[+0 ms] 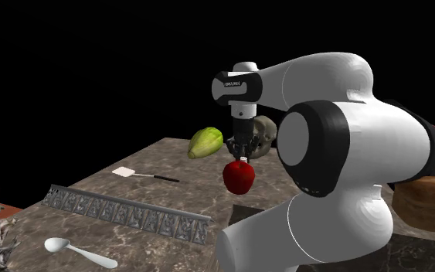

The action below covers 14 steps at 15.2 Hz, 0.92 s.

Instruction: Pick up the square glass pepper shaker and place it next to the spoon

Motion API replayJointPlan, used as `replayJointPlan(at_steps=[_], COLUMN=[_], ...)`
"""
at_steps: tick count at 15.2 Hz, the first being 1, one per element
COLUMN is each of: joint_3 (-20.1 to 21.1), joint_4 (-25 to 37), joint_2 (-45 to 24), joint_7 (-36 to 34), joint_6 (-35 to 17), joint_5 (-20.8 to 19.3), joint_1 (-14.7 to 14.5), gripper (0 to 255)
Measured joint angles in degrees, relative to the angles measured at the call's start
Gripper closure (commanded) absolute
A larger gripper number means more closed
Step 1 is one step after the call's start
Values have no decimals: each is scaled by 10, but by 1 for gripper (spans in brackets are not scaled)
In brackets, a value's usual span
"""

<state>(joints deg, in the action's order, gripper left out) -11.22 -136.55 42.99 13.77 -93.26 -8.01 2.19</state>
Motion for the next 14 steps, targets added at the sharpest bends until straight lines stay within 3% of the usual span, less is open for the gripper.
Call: replayJointPlan(at_steps=[14], joint_3=[8], joint_4=[124], joint_2=[-28], joint_7=[5], joint_6=[96], joint_5=[9], joint_1=[-5], gripper=[255])
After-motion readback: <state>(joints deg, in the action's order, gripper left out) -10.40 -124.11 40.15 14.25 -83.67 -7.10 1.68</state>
